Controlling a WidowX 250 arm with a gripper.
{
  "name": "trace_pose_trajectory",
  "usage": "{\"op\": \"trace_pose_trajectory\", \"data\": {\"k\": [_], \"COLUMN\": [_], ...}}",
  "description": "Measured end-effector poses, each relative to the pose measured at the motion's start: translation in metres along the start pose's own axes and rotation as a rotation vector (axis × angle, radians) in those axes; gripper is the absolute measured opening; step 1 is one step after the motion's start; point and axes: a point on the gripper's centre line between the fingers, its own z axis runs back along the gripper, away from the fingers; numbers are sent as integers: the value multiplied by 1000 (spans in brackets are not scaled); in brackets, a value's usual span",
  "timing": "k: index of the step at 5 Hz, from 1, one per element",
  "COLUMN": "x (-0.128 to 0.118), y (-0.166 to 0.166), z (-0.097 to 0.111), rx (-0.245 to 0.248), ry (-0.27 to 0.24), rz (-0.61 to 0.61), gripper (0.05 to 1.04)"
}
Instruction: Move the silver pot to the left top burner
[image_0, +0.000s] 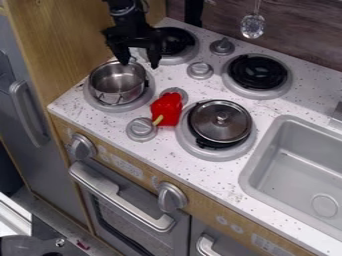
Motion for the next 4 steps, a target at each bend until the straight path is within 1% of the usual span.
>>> {"op": "trace_pose_trajectory", "data": {"k": [2,3,4], "x": [-11,-12,-16], "y": [6,7,7], "z": [-30,-38,-41], "rx": [10,20,42], "ry": [57,83,98], "rz": [-37,-49,-67], "gripper": [1000,965,690]}}
